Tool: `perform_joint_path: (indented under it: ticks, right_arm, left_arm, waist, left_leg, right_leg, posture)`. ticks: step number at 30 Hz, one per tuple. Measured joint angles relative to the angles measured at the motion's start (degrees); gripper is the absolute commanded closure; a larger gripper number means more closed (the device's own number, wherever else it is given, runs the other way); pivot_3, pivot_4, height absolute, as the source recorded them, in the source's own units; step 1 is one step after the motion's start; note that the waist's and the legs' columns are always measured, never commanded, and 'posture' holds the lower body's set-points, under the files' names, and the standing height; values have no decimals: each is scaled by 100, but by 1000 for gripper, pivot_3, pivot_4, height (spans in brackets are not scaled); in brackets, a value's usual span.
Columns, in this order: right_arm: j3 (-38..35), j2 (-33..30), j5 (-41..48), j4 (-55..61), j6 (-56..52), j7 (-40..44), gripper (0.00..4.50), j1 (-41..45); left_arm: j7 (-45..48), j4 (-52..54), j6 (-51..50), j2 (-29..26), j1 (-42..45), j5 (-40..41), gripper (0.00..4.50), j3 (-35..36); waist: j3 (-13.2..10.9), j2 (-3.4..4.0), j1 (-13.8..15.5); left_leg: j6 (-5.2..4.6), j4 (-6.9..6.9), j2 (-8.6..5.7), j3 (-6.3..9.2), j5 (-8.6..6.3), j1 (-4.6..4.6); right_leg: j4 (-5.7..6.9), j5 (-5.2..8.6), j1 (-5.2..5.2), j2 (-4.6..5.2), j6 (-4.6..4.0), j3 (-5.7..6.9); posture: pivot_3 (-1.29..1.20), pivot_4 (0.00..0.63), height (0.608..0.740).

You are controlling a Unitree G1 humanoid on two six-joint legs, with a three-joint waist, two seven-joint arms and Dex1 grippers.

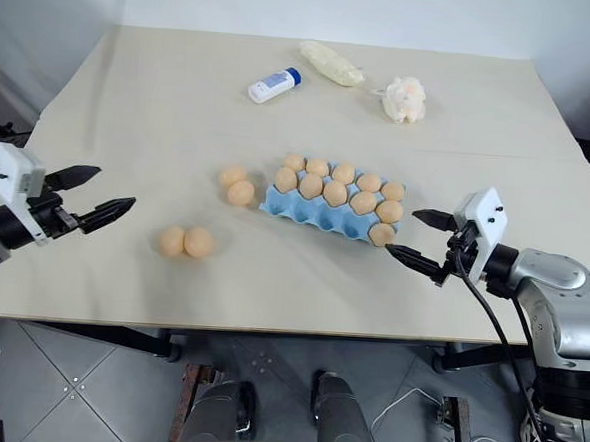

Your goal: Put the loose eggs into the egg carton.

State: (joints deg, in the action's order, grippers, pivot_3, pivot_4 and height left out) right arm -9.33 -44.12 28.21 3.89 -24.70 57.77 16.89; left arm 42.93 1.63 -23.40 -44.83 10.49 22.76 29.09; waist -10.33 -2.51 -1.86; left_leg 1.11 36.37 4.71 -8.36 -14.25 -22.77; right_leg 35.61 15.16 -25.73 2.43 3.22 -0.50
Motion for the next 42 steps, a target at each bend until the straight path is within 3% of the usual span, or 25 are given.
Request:
perform_joint_path:
  ticks: [4,8,9,10,15,29,42]
  right_arm:
    - [10,171,62,-204,85,154,0,125]
    - [54,189,208,-245,100,626,0,203]
    - [82,183,208,-254,100,704,0,242]
    - [127,184,204,-285,103,738,0,297]
    - [192,185,117,-465,158,751,0,399]
    - [218,199,28,-424,219,701,0,213]
    - [167,195,33,-272,218,544,0,-43]
  left_arm:
    - [-513,1101,-173,792,-1210,295,30,633]
    - [-568,1657,-642,970,-2004,691,30,719]
    - [-561,1712,-670,950,-2050,713,30,724]
    - [-576,1751,-670,914,-2054,714,30,736]
    - [-746,1847,-644,852,-1995,689,30,705]
    - [-1074,1767,-617,847,-1235,340,30,-675]
    - [-1038,1192,-671,790,-875,162,30,-1013]
  waist:
    - [1,-1,-32]
    - [1,-2,-19]
    - [1,-2,1]
    - [1,-2,13]
    - [2,-4,-13]
    - [3,-4,-64]
    - [2,-4,-142]
  left_leg:
    - [-15,-23,1,1,-8,40]
    - [1,-20,1,1,-15,45]
    - [6,-18,-1,0,-14,46]
    - [8,-13,-2,1,-11,45]
    - [-3,-9,-8,-7,-6,50]
    - [-5,-26,-5,-20,-11,51]
    - [-5,-24,-6,-23,-11,53]
  right_leg:
    - [-11,-1,19,-5,2,-34]
    - [-10,3,19,-12,-5,-30]
    - [-10,38,21,-10,-67,-28]
    - [-10,54,22,-9,-95,-28]
    - [-26,43,27,0,-79,-63]
    - [-35,41,23,-13,-76,-122]
    - [-35,39,23,-15,-73,-126]
  posture:
    - [0,150,740]
    - [0,150,740]
    - [0,150,740]
    - [0,150,740]
    - [0,150,740]
    - [0,150,740]
    - [0,150,740]
